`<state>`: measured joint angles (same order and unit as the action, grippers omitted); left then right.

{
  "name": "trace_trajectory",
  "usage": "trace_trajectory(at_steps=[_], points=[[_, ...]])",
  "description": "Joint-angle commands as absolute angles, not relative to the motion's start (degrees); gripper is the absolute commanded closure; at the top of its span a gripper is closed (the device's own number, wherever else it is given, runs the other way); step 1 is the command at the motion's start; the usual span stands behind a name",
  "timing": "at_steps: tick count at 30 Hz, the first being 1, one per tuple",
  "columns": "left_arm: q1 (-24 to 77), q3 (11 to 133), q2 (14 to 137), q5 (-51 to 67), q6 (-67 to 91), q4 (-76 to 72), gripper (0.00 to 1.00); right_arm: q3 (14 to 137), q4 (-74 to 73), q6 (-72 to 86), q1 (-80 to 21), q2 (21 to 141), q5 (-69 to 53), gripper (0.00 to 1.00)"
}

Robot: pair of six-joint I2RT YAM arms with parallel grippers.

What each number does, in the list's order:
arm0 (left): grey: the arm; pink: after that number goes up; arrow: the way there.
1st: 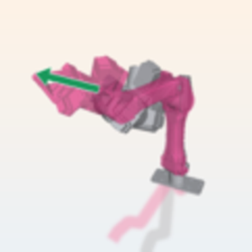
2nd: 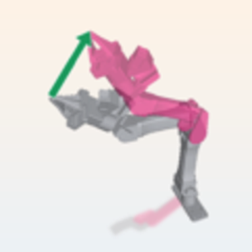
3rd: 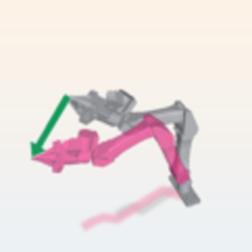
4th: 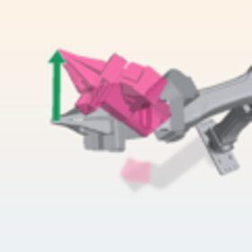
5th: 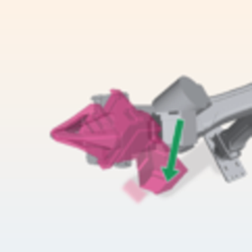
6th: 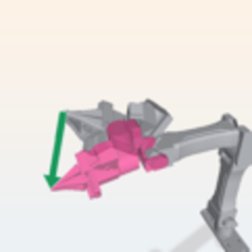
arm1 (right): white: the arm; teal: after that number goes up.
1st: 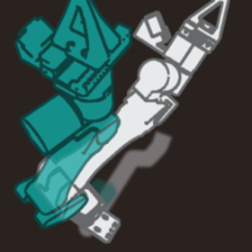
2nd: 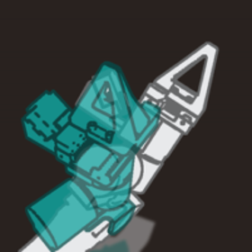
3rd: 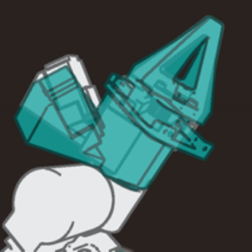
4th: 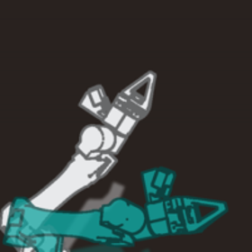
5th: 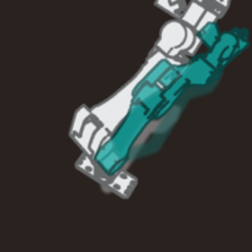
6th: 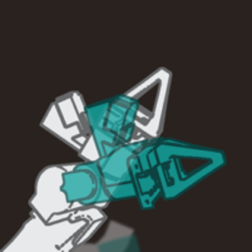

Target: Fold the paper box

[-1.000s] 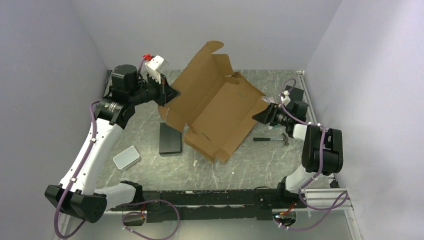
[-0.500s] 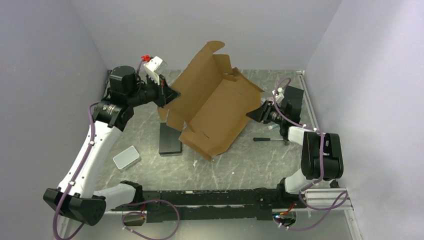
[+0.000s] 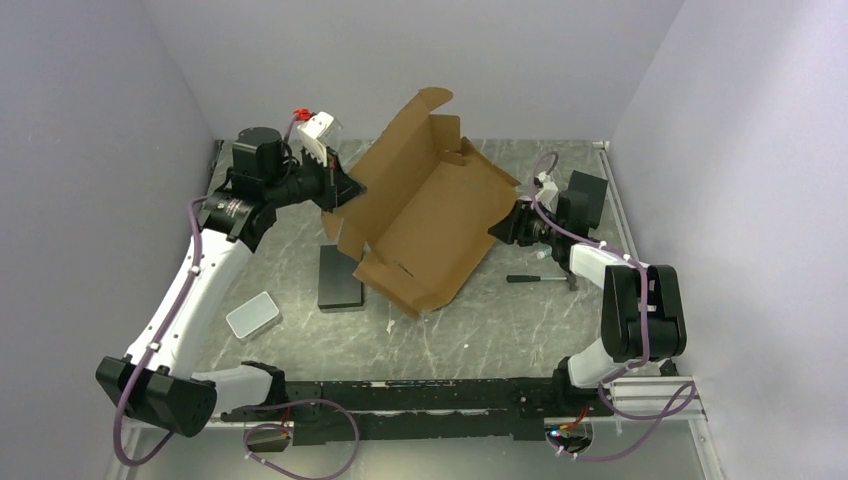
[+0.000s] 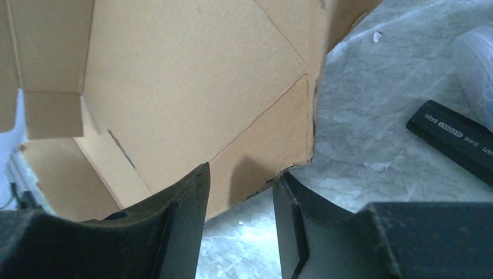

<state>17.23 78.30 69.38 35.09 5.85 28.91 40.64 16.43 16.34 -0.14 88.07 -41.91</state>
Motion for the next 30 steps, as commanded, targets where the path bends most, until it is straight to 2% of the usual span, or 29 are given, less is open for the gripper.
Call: trace_trajectory(at_steps=[1, 5, 14, 23, 30], points=[[17.4, 81.6, 70.4, 36.6, 7.1, 26.7, 1.00, 44.6, 11.5, 9.2, -2.2, 87.3, -36.3, 0.52], [17.5, 82.0, 71.9, 36.2, 7.0, 27.6, 1.00, 45.9, 9.9, 5.0, -2.2, 87.2, -35.3, 0.49], [17.6, 82.9, 74.0, 36.7, 5.3, 28.8, 1.00, 46.5, 9.0, -3.7, -2.2, 85.8, -35.0, 0.49], [18.8, 87.3, 77.6, 35.8, 2.0, 32.5, 1.00, 47.3, 7.6, -7.0, -0.4, 87.8, -40.2, 0.46], [19.1, 88.8, 79.9, 34.3, 2.2, 33.5, 1.00, 47.0, 7.9, -6.8, 4.9, 88.6, -45.7, 0.44]])
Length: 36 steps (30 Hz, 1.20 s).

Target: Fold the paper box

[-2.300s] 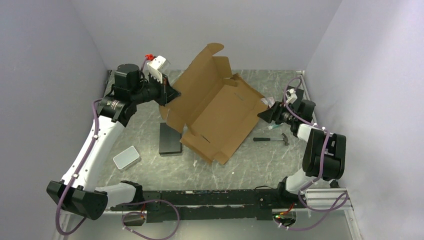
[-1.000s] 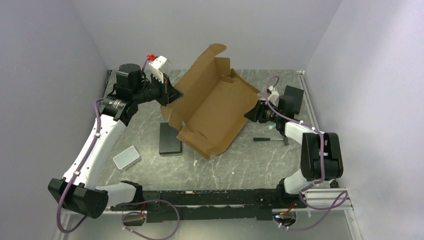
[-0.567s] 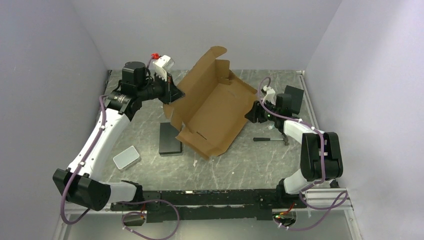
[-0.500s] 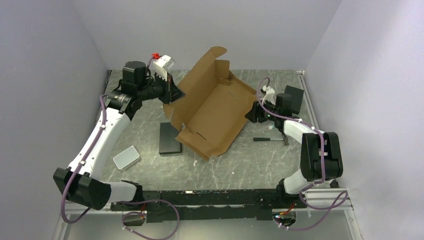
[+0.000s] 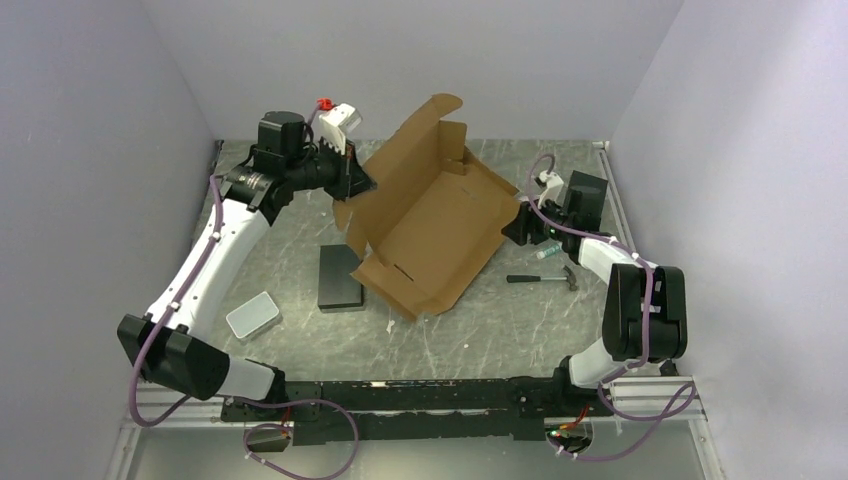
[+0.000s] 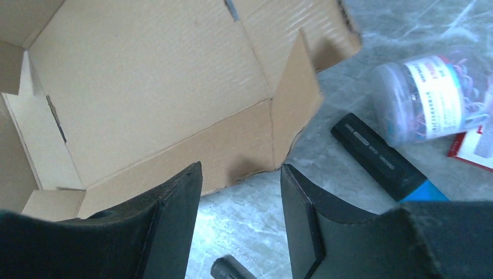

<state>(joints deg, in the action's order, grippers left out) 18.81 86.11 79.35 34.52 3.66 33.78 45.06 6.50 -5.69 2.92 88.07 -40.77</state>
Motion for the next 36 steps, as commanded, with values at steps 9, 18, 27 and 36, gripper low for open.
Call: trace_trajectory(at_steps=[9, 18, 27, 36], points=[[19.1, 89.4, 80.9, 33.9, 3.2, 33.1, 1.00, 47.3, 7.9, -5.5, 6.4, 90.6, -52.3, 0.46], [19.1, 89.0, 80.4, 33.9, 3.1, 33.0, 1.00, 48.4, 5.8, -7.1, 7.6, 90.3, -46.6, 0.48], [19.1, 90.0, 80.6, 36.2, 3.3, 32.8, 1.00, 49.2, 2.7, -12.6, 5.3, 89.8, -46.6, 0.87], [19.3, 90.6, 79.7, 42.0, 3.9, 31.5, 1.00, 48.8, 1.1, -20.4, -1.7, 84.2, -36.4, 1.00]])
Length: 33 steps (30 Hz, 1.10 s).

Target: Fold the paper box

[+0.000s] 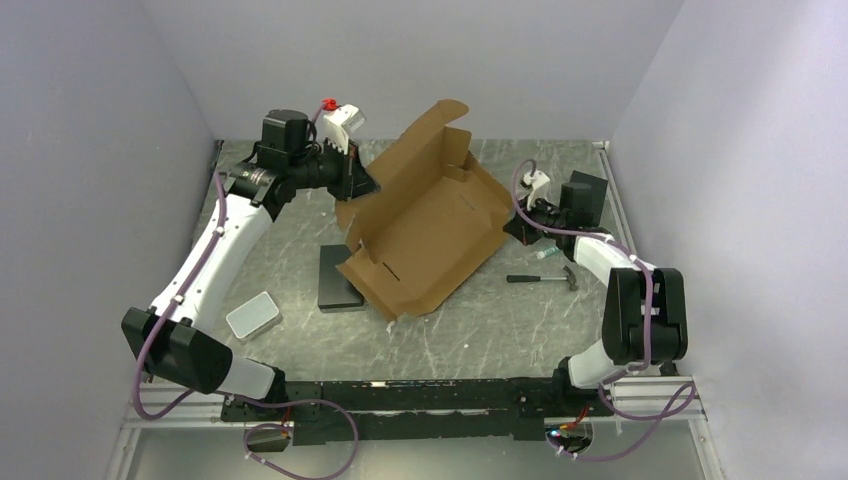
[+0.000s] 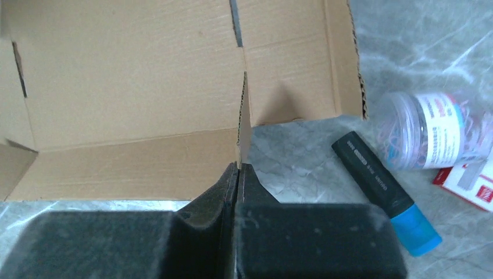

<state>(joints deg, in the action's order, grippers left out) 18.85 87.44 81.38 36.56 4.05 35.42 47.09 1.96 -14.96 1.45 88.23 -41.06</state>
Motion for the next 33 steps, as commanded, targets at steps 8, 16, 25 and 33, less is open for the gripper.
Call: trace_trajectory(at_steps=[8, 16, 25, 33], points=[[19.6, 88.3, 77.7, 46.0, 5.7, 29.6, 1.00, 45.1, 2.0, -29.6, -7.4, 80.1, -33.8, 1.00], [19.6, 83.4, 73.3, 48.1, 9.9, 27.6, 1.00, 42.5, 2.2, -37.1, -10.5, 80.4, -30.1, 1.00], [19.6, 81.0, 71.7, 51.1, 14.9, 26.8, 1.00, 41.8, 3.3, -37.5, -11.3, 82.5, -27.4, 1.00], [19.6, 82.3, 71.8, 48.4, 15.5, 31.5, 1.00, 41.6, 3.5, -37.8, -11.8, 83.0, -27.1, 1.00]])
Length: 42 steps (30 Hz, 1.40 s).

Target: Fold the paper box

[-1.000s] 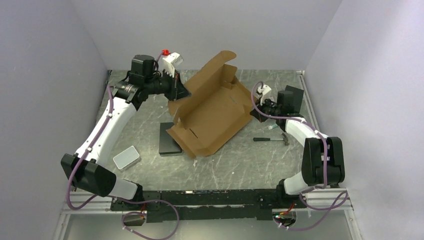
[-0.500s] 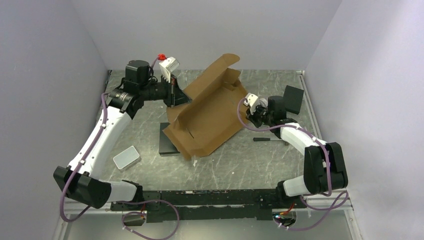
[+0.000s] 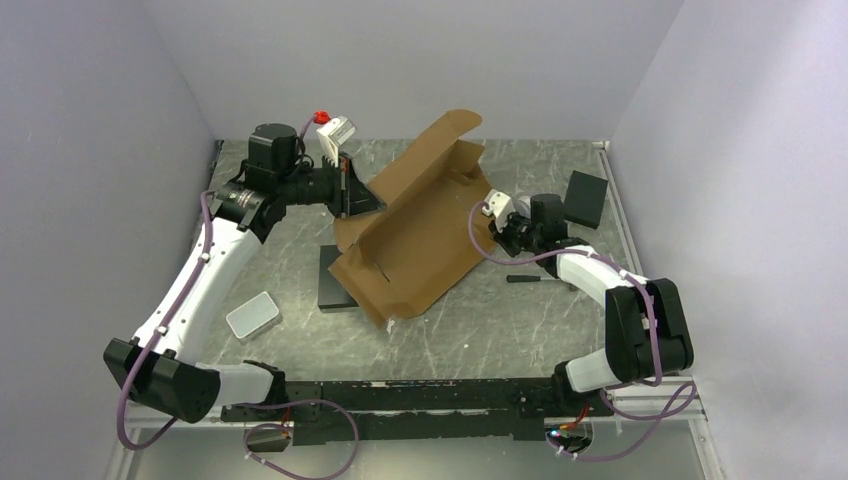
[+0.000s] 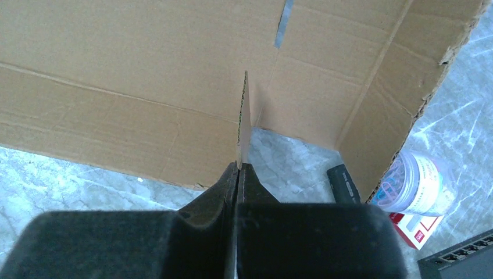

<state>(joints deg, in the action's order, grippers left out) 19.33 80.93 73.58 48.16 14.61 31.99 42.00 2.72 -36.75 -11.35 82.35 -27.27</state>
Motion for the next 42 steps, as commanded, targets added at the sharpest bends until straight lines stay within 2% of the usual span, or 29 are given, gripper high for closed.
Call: trace_trajectory(at_steps=[1, 13, 20, 25, 31, 36, 42], points=[[19.6, 82.8, 71.6, 46.9, 14.8, 32.4, 1.00, 41.6, 3.6, -37.7, -11.8, 83.1, -26.9, 1.00], [21.7, 84.8, 71.1, 33.1, 4.5, 38.6, 1.00, 44.1, 2.1, -32.0, -11.8, 84.3, -29.9, 0.96], [22.8, 83.9, 72.1, 27.7, -1.4, 38.2, 1.00, 46.6, -1.4, -30.3, -11.4, 86.0, -32.6, 0.83], [22.9, 84.1, 72.1, 28.2, -4.8, 37.2, 1.00, 48.3, -5.7, -31.3, -9.6, 83.8, -38.8, 0.67], [23.1, 84.2, 72.6, 31.0, -6.6, 36.7, 1.00, 49.5, -12.1, -38.3, -3.9, 75.2, -52.3, 0.36], [23.5, 85.2, 73.3, 32.6, -6.5, 37.1, 1.00, 52.5, -9.9, -36.4, -2.5, 68.7, -56.2, 0.10], [23.8, 86.6, 73.0, 34.0, -5.7, 37.5, 1.00, 62.9, -1.1, -21.3, -2.3, 75.0, -61.8, 0.06]])
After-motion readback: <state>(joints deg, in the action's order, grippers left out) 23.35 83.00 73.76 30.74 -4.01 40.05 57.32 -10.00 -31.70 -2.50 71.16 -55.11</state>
